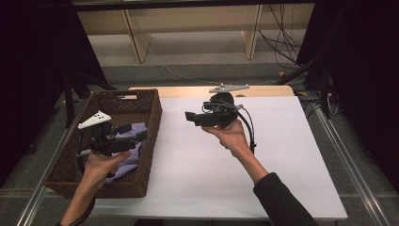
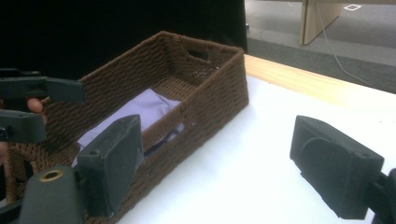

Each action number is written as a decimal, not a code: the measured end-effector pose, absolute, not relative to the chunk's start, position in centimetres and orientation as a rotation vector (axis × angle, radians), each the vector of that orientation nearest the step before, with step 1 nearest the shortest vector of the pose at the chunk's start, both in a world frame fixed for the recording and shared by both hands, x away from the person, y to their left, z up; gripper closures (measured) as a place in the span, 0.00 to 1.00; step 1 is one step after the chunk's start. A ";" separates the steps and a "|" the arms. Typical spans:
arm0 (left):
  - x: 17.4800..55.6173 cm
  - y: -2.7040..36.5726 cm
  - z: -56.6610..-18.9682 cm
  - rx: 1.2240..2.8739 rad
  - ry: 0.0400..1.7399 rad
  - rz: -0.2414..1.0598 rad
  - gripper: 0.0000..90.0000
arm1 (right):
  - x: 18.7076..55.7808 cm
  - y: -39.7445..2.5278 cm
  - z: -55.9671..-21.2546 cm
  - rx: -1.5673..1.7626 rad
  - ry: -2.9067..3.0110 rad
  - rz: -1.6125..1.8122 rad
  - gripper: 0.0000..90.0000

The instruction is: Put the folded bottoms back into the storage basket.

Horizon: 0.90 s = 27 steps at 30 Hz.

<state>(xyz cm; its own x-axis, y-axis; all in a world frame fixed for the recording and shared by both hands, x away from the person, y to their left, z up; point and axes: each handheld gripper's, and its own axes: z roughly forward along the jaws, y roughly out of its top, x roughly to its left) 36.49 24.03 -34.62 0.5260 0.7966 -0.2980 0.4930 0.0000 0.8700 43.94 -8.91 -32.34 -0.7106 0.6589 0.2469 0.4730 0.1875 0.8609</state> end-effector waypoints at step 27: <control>35.7 20.1 -36.0 1.684 1.043 0.294 0.18 | 40.6 -14.1 -34.1 1.095 2.206 1.565 0.21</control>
